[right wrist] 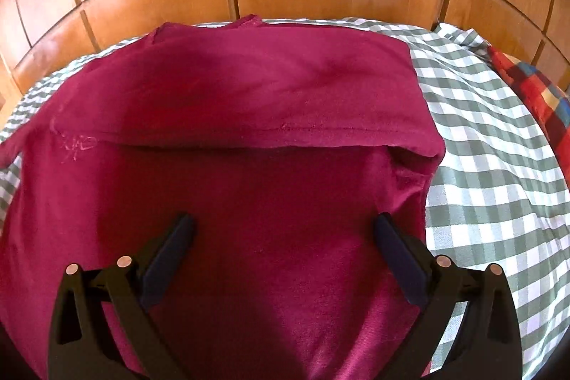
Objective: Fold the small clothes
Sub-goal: 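Release the hem and grasp the shirt side edge with the left gripper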
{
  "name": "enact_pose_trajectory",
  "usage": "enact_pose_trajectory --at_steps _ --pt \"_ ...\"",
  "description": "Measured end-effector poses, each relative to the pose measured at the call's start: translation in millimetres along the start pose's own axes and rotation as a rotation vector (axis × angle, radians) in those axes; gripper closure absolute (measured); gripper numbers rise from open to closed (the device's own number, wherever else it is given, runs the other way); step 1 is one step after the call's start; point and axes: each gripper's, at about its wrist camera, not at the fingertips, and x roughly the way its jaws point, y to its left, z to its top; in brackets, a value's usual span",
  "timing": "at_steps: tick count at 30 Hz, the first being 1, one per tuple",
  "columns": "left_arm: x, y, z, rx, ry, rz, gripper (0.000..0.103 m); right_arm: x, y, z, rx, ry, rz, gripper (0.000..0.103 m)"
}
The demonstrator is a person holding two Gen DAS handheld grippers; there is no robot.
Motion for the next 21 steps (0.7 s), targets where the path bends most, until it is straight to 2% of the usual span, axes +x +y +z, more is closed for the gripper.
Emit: enact_pose_trajectory --at_steps 5,13,15,16,17,19,21 --pt "26.1 5.0 23.6 -0.066 0.016 0.009 0.064 -1.1 2.4 -1.3 -0.01 -0.011 -0.017 0.003" --pt "58.2 -22.7 51.3 0.007 0.012 0.11 0.066 0.4 0.6 -2.2 -0.012 -0.02 -0.024 0.003" --pt "66.4 -34.7 54.9 0.046 0.017 0.148 0.075 0.6 0.2 -2.4 -0.012 -0.02 -0.023 0.003" --pt "68.5 -37.7 55.8 0.056 0.024 0.142 0.095 0.5 0.2 -2.5 -0.012 -0.021 -0.023 0.003" --pt "70.3 -43.4 55.9 0.068 0.032 0.13 0.097 0.6 0.1 -2.4 -0.011 -0.021 -0.023 0.003" --pt "62.9 -61.5 50.5 0.111 0.001 0.114 0.097 0.4 -0.1 -2.3 -0.011 -0.022 -0.022 0.003" --pt "51.0 -84.1 41.8 0.151 -0.009 0.038 0.097 0.4 -0.1 -2.2 -0.011 -0.022 -0.023 0.003"
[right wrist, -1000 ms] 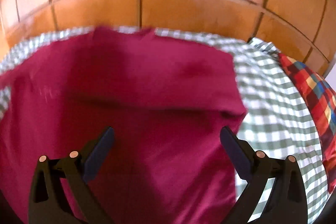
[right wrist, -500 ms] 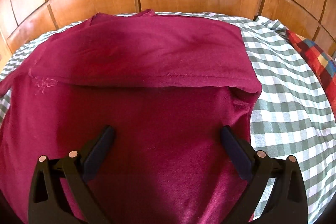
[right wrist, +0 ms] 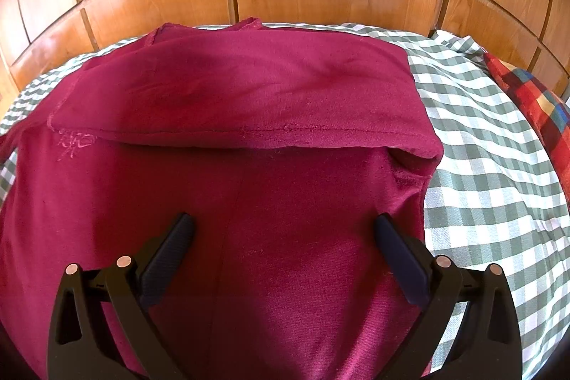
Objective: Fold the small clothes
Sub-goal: 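Release the hem and grasp the shirt side edge with the left gripper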
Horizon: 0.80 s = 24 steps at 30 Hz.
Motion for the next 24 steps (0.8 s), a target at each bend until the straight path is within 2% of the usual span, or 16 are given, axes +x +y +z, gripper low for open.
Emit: enact_pose_trajectory --at_steps 5,7,12,15,17,19,21,23,24 --pt "-38.8 -80.7 -32.9 0.148 -0.045 -0.204 0.097 0.1 0.1 -0.1 0.001 0.0 0.0 0.003" --pt "-53.2 -122.8 -60.5 0.24 -0.051 -0.292 0.097 0.1 0.2 -0.2 0.001 0.0 0.0 0.003" --pt "-62.2 -203.3 -137.8 0.424 0.01 -0.432 0.097 0.0 -0.8 0.7 0.004 -0.003 0.005 0.003" --pt "-54.0 -233.7 -177.3 0.486 0.082 -0.47 0.097 -0.1 -1.4 1.1 0.008 -0.005 0.008 0.003" --pt "-43.3 -251.9 -204.9 0.533 0.136 -0.466 0.096 0.0 -1.3 1.3 0.011 -0.006 0.009 0.003" --pt "-41.0 -262.0 -227.3 0.582 0.155 -0.455 0.093 0.4 -1.7 1.6 0.014 -0.004 0.011 0.003" --pt "-40.8 -267.2 -244.4 0.625 0.16 -0.435 0.083 0.5 -2.5 2.1 0.016 -0.001 0.015 0.003" --pt "-39.0 -263.9 -250.2 0.629 0.166 -0.434 0.069 -1.4 -3.5 4.8 0.018 0.004 0.021 0.003" --pt "-41.9 -261.0 -251.5 0.625 0.165 -0.441 0.067 -4.1 -3.8 7.3 0.02 0.003 0.017 0.003"
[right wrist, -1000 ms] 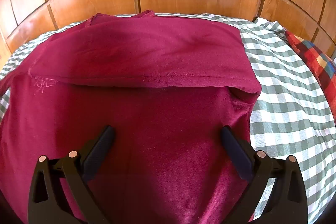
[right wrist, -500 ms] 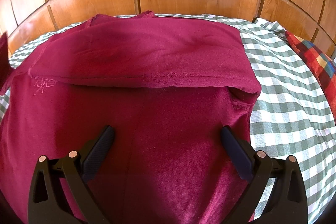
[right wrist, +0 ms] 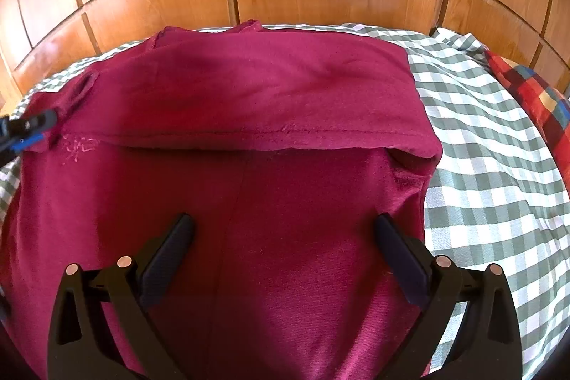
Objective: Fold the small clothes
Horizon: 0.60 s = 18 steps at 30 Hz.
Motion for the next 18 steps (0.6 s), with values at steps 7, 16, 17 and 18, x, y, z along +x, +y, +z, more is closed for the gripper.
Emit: enact_pose_trajectory --at_steps 7,16,17,18 --pt "-35.8 21.9 -28.1 -0.019 -0.049 0.043 0.066 -24.2 40.9 35.0 0.023 -0.051 0.301 0.022" --pt "-25.7 48.9 -46.0 -0.09 -0.007 0.041 0.066 34.3 154.1 92.6 0.036 0.108 0.595 0.038" --pt "-20.1 55.1 -49.4 -0.115 0.007 0.025 0.067 42.7 163.3 95.9 0.032 0.127 0.583 0.038" --pt "-18.3 58.7 -51.6 -0.129 0.008 0.011 0.067 51.4 173.4 98.4 0.01 0.139 0.535 0.039"
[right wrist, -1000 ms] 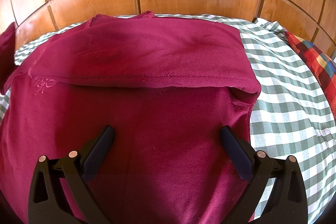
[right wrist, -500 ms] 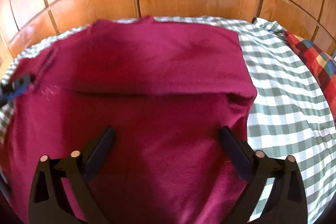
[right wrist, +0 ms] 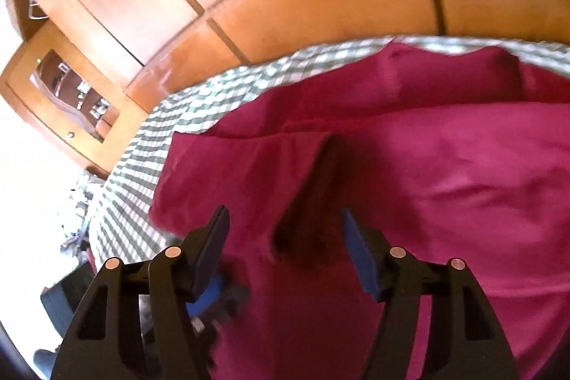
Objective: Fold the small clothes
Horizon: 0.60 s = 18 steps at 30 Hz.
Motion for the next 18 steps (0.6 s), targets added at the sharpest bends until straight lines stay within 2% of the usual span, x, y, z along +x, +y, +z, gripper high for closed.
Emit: enact_pose_trajectory --at_steps 1,2,4,7,11,14,18 --pt "0.2 3.3 -0.3 -0.014 -0.002 -0.017 0.066 7.3 4.8 0.9 -0.031 0.014 -0.044 0.057" --pt "0.7 4.8 -0.7 -0.021 -0.004 -0.025 0.066 10.8 10.4 2.1 -0.066 0.024 -0.083 0.084" --pt "0.5 7.2 -2.6 -0.026 -0.008 -0.035 0.066 3.8 17.8 3.5 -0.101 0.006 -0.105 0.099" --pt "0.3 9.8 -3.4 -0.041 -0.01 -0.054 0.066 -42.2 21.3 12.1 -0.138 -0.115 -0.107 0.098" --pt "0.0 10.4 -4.5 -0.051 -0.012 -0.064 0.066 -109.8 -5.6 29.6 -0.096 -0.26 -0.135 0.098" --pt "-0.8 10.5 -5.3 -0.049 -0.012 -0.061 0.066 -142.9 -43.7 35.9 -0.037 -0.306 -0.194 0.098" --pt "0.8 8.9 -4.8 -0.043 -0.011 -0.05 0.066 -165.9 -106.4 28.5 0.071 -0.307 -0.276 0.098"
